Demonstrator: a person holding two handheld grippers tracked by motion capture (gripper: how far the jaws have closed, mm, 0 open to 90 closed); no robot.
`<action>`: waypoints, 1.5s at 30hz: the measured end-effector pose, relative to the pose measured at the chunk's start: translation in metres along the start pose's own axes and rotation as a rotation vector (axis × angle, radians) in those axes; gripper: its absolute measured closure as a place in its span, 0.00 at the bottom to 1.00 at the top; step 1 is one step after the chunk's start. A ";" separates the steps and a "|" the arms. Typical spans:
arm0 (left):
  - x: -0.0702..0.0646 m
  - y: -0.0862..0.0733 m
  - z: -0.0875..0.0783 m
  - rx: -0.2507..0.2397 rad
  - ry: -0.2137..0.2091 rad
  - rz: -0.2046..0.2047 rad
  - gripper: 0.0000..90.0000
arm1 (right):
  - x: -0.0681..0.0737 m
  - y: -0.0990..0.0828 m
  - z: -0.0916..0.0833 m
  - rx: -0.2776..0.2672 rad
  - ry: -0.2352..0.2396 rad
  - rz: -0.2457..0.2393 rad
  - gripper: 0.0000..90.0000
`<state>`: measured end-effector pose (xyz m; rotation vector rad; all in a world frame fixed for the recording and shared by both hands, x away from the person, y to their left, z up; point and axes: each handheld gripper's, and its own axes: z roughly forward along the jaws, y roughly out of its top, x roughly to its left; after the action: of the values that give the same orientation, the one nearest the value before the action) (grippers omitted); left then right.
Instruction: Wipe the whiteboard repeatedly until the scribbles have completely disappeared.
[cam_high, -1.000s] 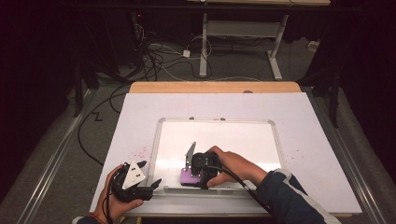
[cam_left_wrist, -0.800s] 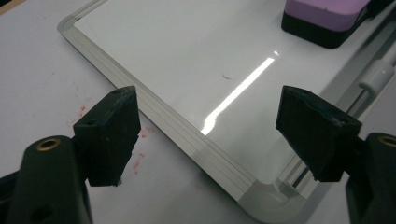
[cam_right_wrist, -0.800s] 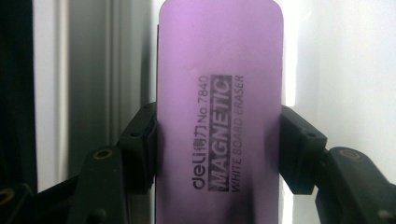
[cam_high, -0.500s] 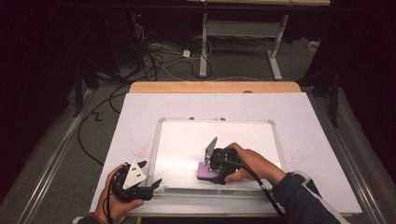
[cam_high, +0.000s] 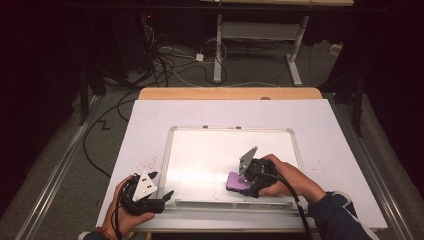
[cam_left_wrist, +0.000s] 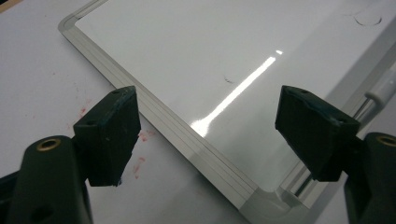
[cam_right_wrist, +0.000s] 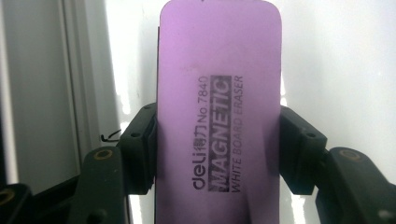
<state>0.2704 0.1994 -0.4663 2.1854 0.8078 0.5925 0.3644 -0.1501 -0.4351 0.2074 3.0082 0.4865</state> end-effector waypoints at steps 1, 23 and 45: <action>0.000 0.000 0.000 -0.005 -0.003 -0.008 0.23 | 0.000 -0.001 0.000 -0.023 -0.006 0.001 0.46; 0.002 0.091 0.024 -0.077 -0.153 -0.143 0.25 | 0.016 0.005 -0.016 -0.190 -0.199 -0.059 0.46; -0.009 0.143 0.092 0.065 -0.518 -0.206 0.20 | 0.037 0.018 -0.016 -0.248 -0.412 -0.232 0.46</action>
<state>0.3734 0.0719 -0.4182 2.1362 0.7577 -0.1072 0.3284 -0.1326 -0.4171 -0.0542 2.5034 0.6882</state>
